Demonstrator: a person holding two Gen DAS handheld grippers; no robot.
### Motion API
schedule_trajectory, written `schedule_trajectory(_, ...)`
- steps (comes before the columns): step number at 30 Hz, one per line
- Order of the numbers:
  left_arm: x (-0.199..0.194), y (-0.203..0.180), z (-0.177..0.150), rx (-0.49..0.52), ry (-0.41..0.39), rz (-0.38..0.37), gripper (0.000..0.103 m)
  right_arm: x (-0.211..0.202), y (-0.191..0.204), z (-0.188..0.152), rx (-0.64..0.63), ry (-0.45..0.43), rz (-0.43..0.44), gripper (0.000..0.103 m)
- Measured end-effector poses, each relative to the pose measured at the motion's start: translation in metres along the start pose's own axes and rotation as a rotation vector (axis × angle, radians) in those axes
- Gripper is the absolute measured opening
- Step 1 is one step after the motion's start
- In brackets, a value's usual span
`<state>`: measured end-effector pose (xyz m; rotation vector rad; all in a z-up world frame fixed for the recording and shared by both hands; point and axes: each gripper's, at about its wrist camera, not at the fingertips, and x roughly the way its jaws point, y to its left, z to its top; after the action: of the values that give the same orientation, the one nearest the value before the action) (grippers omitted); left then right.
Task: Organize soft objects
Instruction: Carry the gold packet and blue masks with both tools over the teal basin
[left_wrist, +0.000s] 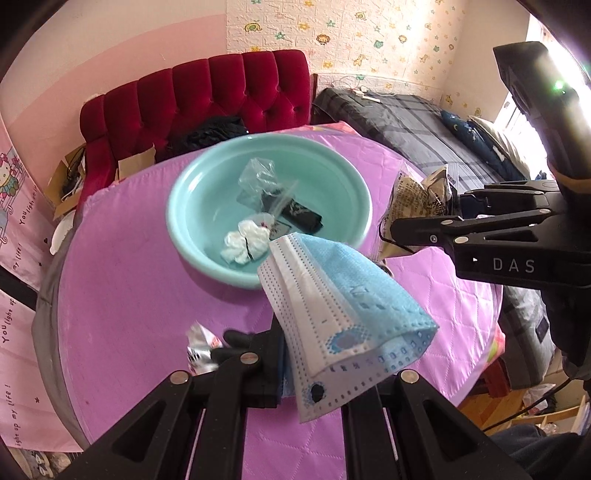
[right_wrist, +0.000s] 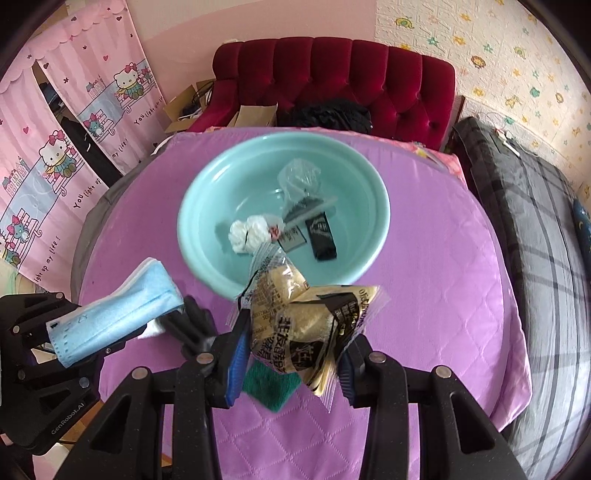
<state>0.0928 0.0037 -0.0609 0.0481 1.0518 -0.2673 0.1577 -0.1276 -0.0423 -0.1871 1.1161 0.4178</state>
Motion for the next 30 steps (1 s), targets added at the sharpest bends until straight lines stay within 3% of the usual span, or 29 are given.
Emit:
schedule_trajectory(16,0.031,0.029,0.06,-0.002,0.005,0.021,0.009,0.029,-0.012,0.061,-0.015,-0.001,0.014,0.044)
schedule_trajectory(30,0.078,0.049,0.09,-0.005,0.042,0.042,0.009,0.07,-0.024,0.096,0.011,0.024,0.007,0.044)
